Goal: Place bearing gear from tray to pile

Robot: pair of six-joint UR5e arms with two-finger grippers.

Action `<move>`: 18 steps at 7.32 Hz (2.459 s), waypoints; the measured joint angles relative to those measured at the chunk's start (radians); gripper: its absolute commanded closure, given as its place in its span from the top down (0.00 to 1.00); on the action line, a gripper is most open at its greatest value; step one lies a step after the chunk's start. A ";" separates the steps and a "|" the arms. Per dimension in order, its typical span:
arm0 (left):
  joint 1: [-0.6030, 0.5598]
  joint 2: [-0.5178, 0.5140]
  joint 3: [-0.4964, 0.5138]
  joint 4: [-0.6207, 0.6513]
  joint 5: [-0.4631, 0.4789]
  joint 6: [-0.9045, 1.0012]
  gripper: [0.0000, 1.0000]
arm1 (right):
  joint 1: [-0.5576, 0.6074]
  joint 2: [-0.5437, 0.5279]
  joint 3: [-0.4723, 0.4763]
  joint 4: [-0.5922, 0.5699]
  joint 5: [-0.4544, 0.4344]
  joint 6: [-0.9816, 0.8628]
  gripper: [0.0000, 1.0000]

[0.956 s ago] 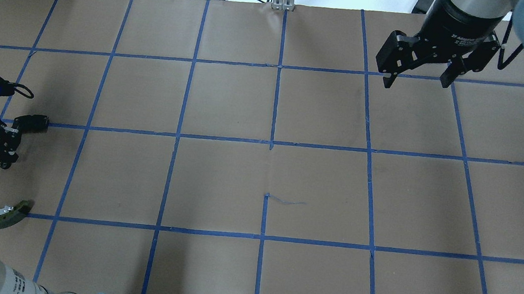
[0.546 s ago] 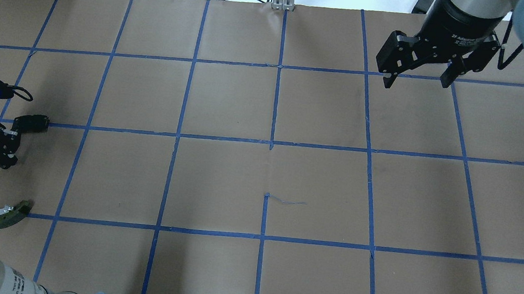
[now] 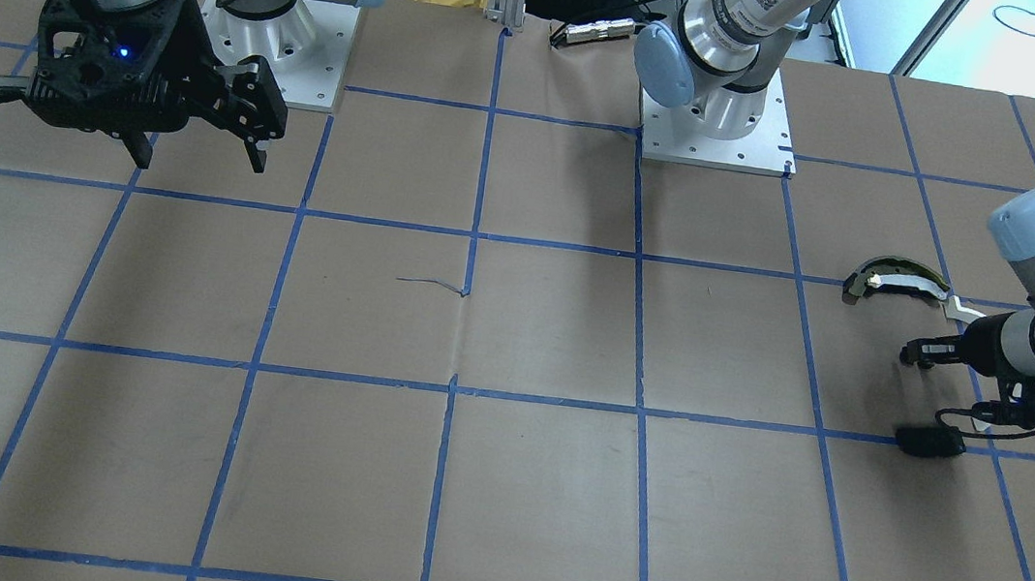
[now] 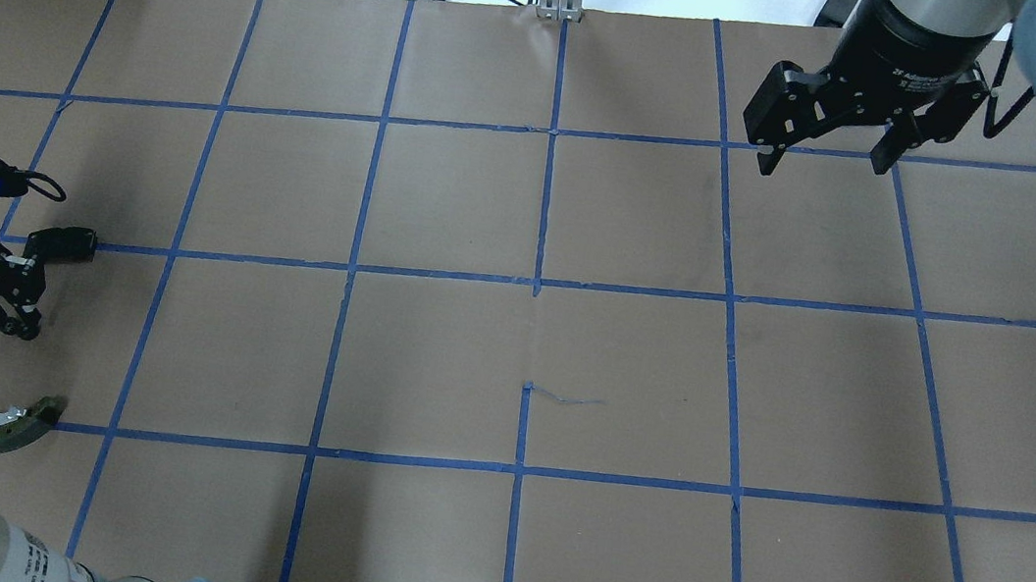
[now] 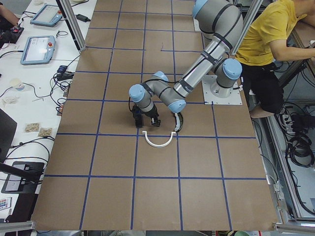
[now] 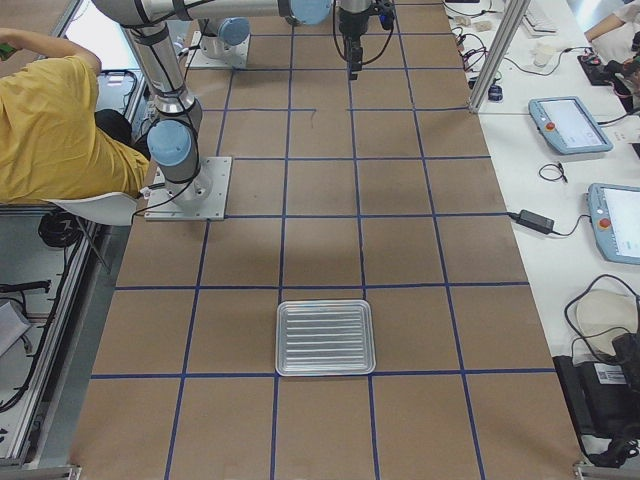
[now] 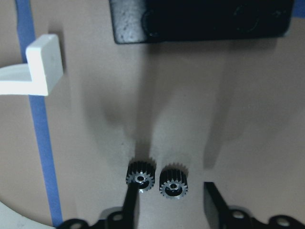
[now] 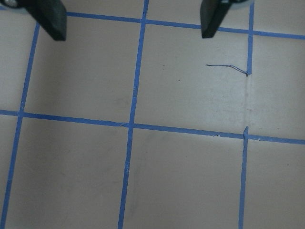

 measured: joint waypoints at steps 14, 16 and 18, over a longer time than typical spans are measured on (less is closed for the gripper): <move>-0.629 0.376 0.281 -0.389 -0.175 -0.415 1.00 | 0.000 0.001 -0.001 -0.001 0.000 0.001 1.00; -0.648 0.422 0.230 -0.388 -0.211 -0.441 1.00 | 0.000 0.001 0.000 0.000 0.000 0.001 1.00; -0.639 0.467 0.213 -0.399 -0.224 -0.425 1.00 | 0.000 0.001 0.000 0.000 0.004 0.002 1.00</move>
